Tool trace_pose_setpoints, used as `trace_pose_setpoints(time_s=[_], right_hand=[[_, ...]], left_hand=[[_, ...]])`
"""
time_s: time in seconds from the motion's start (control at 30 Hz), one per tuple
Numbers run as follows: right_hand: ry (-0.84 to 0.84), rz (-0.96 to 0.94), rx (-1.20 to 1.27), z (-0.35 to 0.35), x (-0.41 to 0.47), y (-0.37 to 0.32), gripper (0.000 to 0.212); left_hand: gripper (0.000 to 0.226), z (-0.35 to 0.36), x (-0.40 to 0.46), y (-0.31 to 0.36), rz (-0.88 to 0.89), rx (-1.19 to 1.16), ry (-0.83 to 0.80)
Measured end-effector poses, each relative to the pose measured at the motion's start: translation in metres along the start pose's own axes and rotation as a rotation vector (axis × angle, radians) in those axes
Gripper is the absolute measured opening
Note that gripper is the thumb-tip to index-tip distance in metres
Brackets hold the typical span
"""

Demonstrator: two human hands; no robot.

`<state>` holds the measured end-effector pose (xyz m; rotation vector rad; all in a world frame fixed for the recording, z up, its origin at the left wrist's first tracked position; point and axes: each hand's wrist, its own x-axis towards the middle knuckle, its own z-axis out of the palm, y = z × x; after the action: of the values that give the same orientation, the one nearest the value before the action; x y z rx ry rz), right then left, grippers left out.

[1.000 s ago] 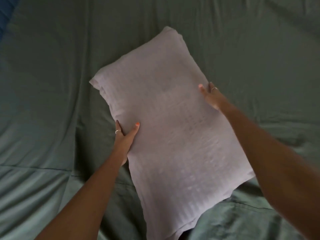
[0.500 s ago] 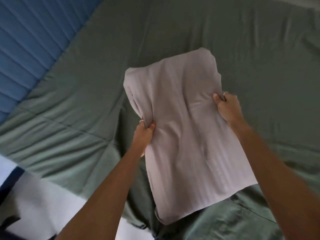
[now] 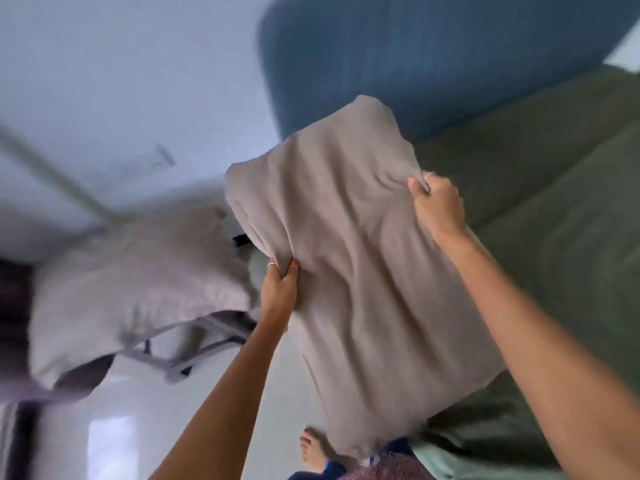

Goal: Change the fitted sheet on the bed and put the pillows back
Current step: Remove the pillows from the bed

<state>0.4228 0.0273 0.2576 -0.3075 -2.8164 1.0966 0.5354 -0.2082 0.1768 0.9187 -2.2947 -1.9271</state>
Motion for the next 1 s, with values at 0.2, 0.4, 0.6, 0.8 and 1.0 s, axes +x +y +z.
trace_pose_setpoints(time_s=[0.2,0.4,0.6,0.8,1.0], right_hand=[[-0.184,-0.369,0.008,0.082,-0.031,-0.177,0.033],[-0.349,-0.647,0.05,0.174,-0.067,-0.311,0.035],[-0.485,-0.834,0.008,0.272,-0.079,-0.404,0.029],[-0.622,-0.927,-0.085,0.386,-0.063,-0.483,0.028],[-0.865,-1.043,-0.193,0.509,-0.044,-0.511,0.021]], left_hand=[[0.048,-0.148,-0.019,-0.004,-0.044,-0.148,0.295],[0.058,-0.247,-0.016,-0.022,-0.055,-0.279,0.549],[0.053,-0.296,0.024,-0.036,-0.088,-0.445,0.755],[0.029,-0.331,0.094,-0.045,-0.236,-0.593,0.819],[0.059,-0.353,0.152,-0.069,-0.496,-0.459,0.805]])
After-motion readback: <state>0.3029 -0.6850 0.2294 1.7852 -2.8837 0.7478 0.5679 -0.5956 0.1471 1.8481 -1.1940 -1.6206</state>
